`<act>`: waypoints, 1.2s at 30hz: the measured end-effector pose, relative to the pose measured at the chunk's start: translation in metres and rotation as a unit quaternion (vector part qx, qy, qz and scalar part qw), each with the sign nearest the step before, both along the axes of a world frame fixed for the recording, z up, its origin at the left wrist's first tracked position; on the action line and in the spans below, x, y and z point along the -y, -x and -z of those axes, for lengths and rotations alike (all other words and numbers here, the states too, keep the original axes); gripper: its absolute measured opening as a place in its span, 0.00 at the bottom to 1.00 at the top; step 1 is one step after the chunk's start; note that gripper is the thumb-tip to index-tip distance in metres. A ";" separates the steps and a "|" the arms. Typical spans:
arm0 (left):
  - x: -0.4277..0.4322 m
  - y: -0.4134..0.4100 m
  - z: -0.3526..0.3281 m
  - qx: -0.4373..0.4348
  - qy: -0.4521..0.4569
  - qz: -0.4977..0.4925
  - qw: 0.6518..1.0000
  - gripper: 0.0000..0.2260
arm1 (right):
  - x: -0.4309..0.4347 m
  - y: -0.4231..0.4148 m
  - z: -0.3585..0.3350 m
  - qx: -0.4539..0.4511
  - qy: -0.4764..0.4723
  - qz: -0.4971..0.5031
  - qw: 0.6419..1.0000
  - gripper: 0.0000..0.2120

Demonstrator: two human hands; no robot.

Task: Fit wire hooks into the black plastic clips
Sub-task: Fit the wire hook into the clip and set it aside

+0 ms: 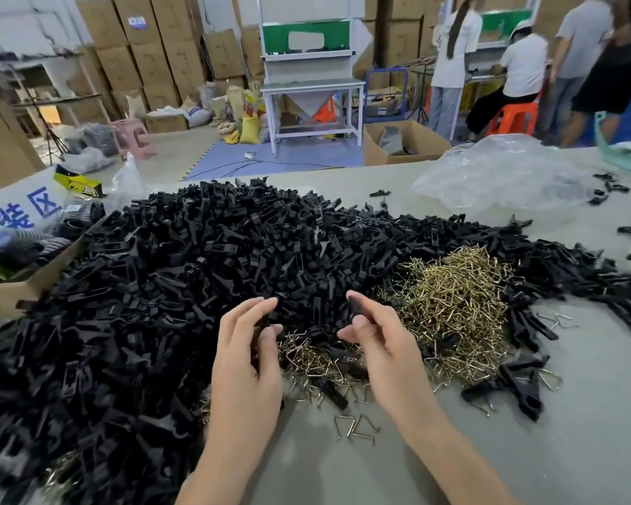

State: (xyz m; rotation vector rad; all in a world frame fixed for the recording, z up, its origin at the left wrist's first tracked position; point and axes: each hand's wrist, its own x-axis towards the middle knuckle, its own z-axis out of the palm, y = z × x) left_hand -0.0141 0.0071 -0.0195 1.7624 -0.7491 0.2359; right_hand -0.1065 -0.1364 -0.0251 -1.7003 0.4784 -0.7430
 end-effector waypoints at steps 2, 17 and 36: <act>0.002 0.005 -0.003 -0.057 0.012 0.030 0.998 0.20 | 0.000 -0.002 -0.003 0.026 -0.103 -0.031 0.994 0.14; 0.005 0.015 -0.013 -0.295 0.108 0.133 0.940 0.13 | -0.001 -0.004 -0.009 0.105 -0.380 -0.177 0.902 0.14; 0.009 0.020 -0.008 -0.237 0.069 0.068 0.967 0.13 | -0.008 -0.001 -0.012 0.069 -0.325 -0.186 0.925 0.16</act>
